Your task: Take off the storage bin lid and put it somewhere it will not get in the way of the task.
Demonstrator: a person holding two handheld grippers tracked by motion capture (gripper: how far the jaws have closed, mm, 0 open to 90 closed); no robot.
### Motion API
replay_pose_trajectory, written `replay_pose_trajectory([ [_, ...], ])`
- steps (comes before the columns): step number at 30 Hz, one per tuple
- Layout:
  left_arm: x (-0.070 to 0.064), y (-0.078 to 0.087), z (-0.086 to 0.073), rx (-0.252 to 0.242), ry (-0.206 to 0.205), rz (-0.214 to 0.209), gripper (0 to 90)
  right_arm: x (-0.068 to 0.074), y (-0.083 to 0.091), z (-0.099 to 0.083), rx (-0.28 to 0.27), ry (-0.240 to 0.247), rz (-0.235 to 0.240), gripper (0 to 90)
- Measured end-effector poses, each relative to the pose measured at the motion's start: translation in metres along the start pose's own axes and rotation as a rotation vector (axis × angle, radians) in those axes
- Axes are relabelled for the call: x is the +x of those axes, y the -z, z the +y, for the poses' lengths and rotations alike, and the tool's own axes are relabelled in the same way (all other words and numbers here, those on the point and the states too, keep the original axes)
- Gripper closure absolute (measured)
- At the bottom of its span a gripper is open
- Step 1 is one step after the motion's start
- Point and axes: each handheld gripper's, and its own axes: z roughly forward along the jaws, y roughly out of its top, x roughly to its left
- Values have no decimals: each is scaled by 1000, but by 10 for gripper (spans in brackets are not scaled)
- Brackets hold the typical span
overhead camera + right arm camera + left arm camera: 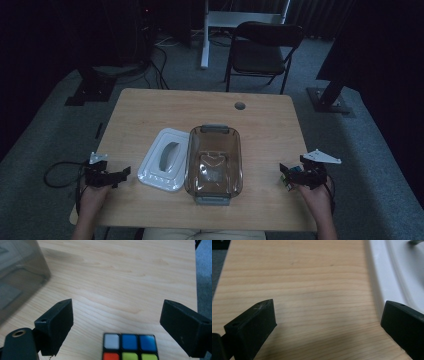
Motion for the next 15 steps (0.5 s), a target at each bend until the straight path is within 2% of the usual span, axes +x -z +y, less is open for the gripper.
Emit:
replay_pose_trajectory([
  [2,2,-2,-2,9,-3,3,5,-4,-2,-4,16,-6,-8,112],
  [5,3,-5,-4,35,-18,29,5,-8,-4,-10,39,-15,-19,112],
  [9,2,-6,-4,35,-30,53,5,-10,-3,-16,46,-27,-27,112],
  [10,1,-6,-5,31,-32,62,5,-10,-4,-17,52,-22,-33,112],
  [12,-2,-9,-5,33,-38,113,5,-10,-5,-20,67,-20,-39,112],
  [15,-2,-10,-4,32,-40,112,5,-11,-6,-24,81,-21,-43,113],
])
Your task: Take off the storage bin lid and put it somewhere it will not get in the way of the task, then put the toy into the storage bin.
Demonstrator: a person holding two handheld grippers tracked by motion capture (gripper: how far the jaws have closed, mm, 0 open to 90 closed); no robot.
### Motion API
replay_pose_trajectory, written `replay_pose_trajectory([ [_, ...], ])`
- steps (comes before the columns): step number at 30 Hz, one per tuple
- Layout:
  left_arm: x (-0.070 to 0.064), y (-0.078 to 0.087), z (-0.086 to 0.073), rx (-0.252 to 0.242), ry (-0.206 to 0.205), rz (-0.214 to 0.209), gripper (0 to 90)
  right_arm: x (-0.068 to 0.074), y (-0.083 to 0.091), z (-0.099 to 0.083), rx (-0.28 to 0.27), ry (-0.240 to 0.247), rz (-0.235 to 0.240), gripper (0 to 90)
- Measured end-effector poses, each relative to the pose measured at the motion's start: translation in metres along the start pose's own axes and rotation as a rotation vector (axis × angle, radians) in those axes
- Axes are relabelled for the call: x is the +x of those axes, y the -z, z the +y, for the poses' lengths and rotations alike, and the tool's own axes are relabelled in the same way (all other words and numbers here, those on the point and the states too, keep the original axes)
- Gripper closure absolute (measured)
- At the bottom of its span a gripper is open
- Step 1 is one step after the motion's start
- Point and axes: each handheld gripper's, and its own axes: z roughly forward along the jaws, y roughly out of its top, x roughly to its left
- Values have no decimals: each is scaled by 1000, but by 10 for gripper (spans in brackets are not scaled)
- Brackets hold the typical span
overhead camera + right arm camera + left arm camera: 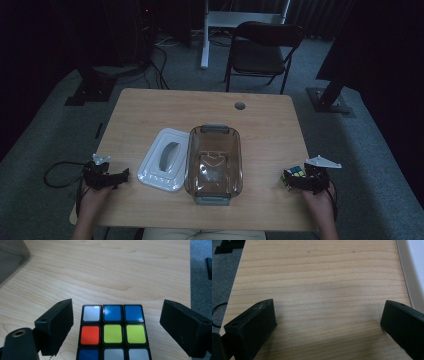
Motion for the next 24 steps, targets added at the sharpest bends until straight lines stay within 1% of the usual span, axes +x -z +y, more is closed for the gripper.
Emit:
replay_pose_trajectory([
  [2,0,0,0,0,-1,0,5,-1,-1,-2,9,9,-20,113],
  [4,-1,0,0,-1,7,5,5,-2,-3,-3,21,4,-22,116],
  [9,-4,2,-2,-1,33,30,5,-1,-5,-11,54,2,1,125],
  [11,-4,2,-2,1,34,31,5,1,-4,-15,63,5,1,133],
  [15,-5,2,-2,0,36,33,5,3,-1,-22,74,-11,-2,145],
  [18,-5,2,-2,0,36,32,5,4,-1,-26,83,-17,-10,171],
  [19,-5,2,-2,-1,36,32,5,4,-1,-26,86,-20,-6,178],
  [21,-5,2,-2,-1,36,32,5,4,-2,-26,88,-15,-14,185],
  [23,-5,2,-2,-2,31,28,5,5,-2,-25,88,-12,-5,232],
  [24,-5,2,-2,-2,26,24,5,6,-3,-25,94,-5,-13,252],
])
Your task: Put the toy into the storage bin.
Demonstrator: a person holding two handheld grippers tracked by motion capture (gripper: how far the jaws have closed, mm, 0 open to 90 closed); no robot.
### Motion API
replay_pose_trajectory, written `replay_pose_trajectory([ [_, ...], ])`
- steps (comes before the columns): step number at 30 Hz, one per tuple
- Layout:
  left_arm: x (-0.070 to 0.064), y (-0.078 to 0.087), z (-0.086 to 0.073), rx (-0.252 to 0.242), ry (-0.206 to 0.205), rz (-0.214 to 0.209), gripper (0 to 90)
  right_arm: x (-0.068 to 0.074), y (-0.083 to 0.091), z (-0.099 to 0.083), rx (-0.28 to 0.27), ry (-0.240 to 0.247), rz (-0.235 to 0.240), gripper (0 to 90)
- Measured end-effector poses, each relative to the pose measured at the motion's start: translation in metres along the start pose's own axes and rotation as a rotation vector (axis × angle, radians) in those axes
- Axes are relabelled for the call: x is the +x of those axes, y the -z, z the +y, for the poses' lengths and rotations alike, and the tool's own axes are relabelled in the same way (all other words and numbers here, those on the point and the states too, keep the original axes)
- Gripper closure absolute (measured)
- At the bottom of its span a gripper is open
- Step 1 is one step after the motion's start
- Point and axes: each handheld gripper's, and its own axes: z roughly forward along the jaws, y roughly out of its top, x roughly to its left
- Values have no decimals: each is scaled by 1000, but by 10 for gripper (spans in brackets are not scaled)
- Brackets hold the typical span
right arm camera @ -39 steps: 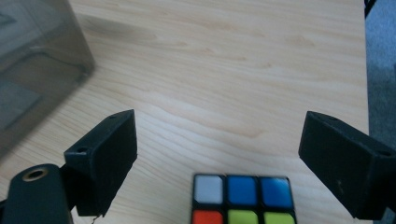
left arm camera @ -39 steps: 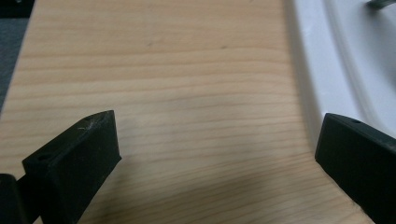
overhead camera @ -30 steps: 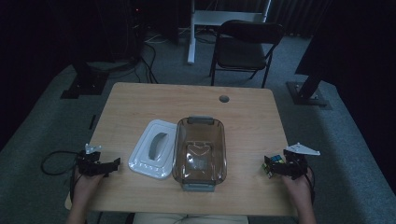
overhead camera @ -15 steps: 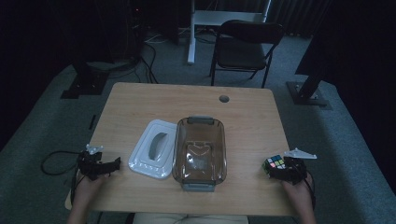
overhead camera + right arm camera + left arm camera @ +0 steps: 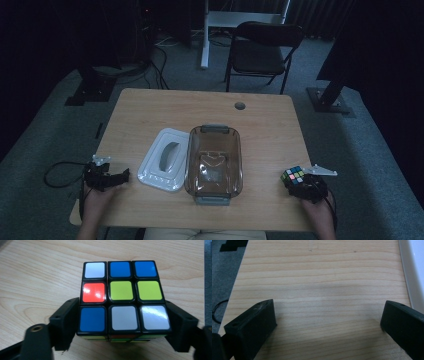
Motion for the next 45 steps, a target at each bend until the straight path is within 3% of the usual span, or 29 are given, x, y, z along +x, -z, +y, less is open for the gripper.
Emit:
replay_pose_trajectory([
  [2,0,0,0,0,-10,-7,5,1,-1,1,10,17,2,332],
  [6,0,0,0,-1,-14,-10,5,4,-1,4,27,47,-11,335],
  [14,0,0,0,-1,-13,-10,5,1,-1,18,-9,20,14,336],
  [29,-1,0,0,-1,-19,-16,5,9,15,55,-90,61,86,337],
  [41,-1,0,0,0,-21,-17,5,28,38,100,-171,161,149,336],
  [45,0,0,0,0,-22,-17,5,39,46,113,-185,216,172,337],
])
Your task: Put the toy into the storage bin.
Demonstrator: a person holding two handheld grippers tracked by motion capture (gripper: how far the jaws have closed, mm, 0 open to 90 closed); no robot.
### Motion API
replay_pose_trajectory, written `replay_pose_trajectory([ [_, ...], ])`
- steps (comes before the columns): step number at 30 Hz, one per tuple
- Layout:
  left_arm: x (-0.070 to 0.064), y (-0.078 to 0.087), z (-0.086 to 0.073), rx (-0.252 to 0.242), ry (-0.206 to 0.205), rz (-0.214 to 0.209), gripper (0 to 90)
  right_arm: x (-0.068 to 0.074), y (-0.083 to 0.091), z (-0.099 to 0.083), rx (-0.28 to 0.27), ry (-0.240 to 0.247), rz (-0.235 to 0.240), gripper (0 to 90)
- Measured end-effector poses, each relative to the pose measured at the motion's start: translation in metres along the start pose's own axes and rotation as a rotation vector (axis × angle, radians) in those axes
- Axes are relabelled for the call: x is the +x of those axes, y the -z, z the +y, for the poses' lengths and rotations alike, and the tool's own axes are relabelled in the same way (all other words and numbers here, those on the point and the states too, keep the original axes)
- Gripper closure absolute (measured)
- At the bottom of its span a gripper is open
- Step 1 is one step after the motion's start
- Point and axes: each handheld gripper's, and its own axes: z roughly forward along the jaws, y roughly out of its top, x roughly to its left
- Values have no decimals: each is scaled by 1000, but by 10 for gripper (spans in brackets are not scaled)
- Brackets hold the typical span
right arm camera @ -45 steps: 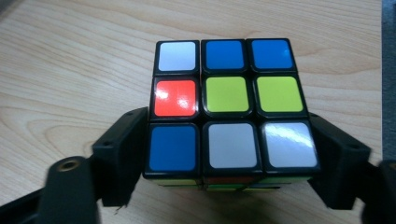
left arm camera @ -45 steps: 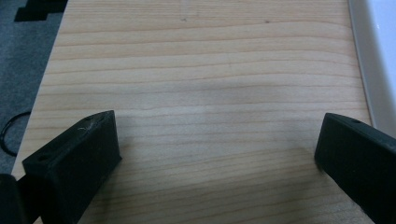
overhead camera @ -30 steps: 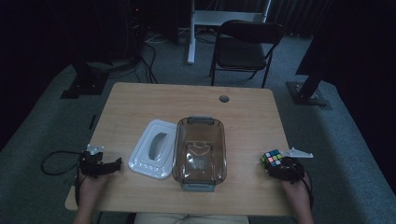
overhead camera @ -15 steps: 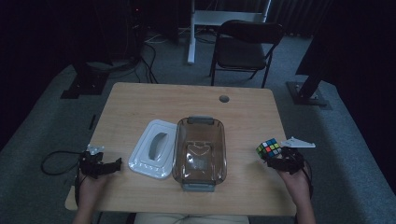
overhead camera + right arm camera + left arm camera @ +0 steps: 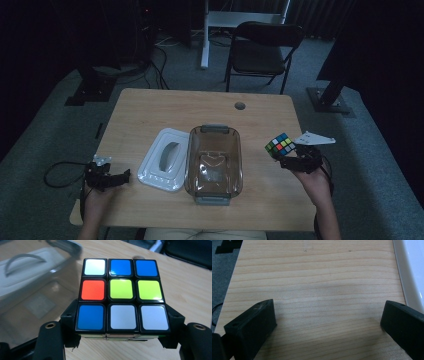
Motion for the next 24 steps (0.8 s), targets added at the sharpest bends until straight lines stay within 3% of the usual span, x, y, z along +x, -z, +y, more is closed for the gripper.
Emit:
replay_pose_trajectory([
  [6,0,0,0,-1,1,0,5,19,1,20,-6,81,82,336],
  [8,0,0,0,-1,1,0,5,26,0,26,-7,87,121,337],
  [24,0,0,0,0,1,0,5,79,-10,56,-14,225,270,337],
])
